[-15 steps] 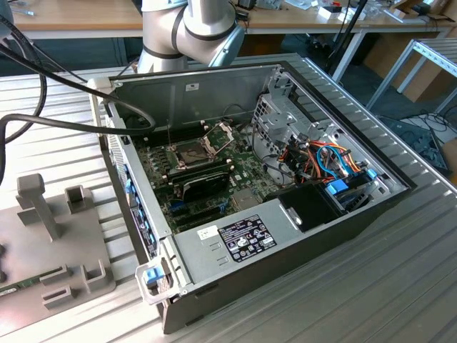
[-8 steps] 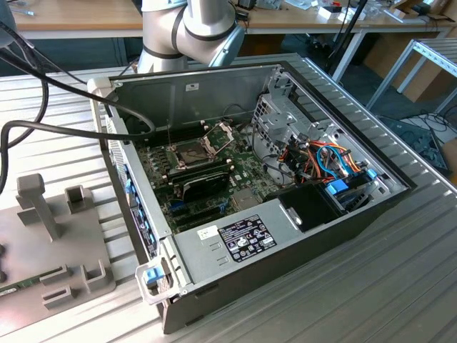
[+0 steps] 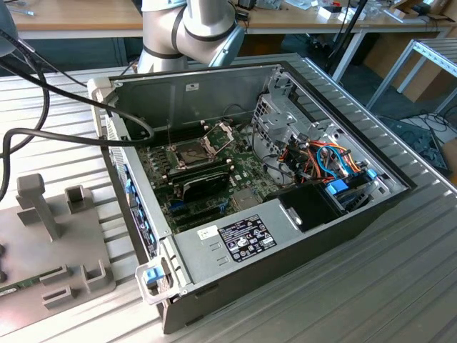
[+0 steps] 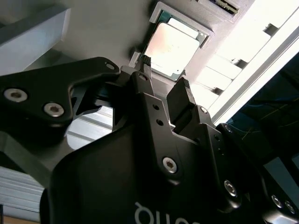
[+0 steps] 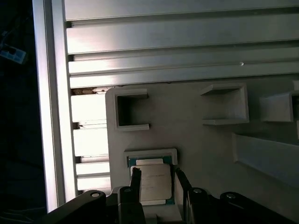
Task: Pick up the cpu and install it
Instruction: 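Pick up the cpu and move it towards the insertion slot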
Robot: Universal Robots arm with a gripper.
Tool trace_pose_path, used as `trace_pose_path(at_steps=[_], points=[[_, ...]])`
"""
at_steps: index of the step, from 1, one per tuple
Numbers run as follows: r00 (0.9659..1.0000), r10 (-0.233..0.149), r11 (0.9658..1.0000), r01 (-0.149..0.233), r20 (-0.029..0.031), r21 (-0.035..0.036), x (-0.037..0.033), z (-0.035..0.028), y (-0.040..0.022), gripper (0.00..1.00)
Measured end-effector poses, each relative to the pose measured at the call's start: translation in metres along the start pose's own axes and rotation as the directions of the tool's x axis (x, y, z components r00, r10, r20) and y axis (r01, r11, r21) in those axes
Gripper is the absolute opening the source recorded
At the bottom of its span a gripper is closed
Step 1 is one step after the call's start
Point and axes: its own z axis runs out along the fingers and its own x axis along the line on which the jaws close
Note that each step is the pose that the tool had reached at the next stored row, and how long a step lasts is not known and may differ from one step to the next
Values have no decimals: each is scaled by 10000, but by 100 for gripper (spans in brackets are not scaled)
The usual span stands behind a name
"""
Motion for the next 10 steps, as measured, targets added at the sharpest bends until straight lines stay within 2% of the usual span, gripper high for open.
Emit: trace_pose_path(at_steps=[10], points=[[10000,0,10000,0,1,0,0,49,-50,42]])
